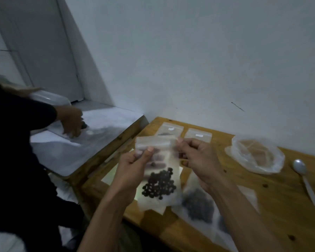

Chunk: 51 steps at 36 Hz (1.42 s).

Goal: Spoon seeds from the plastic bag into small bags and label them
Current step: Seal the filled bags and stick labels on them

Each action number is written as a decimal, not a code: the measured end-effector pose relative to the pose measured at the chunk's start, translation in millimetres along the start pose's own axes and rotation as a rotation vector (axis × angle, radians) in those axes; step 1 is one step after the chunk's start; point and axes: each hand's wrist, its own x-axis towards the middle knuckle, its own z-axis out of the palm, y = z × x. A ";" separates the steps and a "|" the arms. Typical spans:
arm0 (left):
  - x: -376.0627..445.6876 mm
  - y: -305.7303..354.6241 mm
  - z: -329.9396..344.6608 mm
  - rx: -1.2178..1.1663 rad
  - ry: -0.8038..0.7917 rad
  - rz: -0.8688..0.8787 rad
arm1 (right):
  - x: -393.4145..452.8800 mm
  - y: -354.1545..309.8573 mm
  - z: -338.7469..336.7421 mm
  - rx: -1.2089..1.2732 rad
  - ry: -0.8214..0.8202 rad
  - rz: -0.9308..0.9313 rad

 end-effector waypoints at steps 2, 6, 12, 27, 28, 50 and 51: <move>2.7 1.5 -20.3 -0.017 0.104 0.005 | 8.5 8.1 15.7 -0.175 -0.003 -0.025; 12.4 1.1 -59.3 0.013 0.280 0.060 | 23.7 29.8 43.2 -0.622 -0.069 -0.094; 25.9 1.9 -95.6 0.093 0.528 0.070 | 43.8 53.9 84.6 -1.040 -0.143 -0.078; 38.8 -8.4 -116.8 -0.029 0.493 0.022 | 49.9 67.9 118.9 -1.090 -0.159 -0.017; 39.1 -8.5 -116.5 -0.032 0.495 0.020 | 49.0 66.1 117.7 -1.080 -0.168 -0.024; 26.2 -0.1 -37.7 0.049 0.057 -0.032 | 21.2 -10.1 71.2 -0.821 -0.172 -0.279; 26.1 0.2 -34.9 0.053 0.048 -0.030 | 20.9 -9.3 68.8 -0.826 -0.164 -0.273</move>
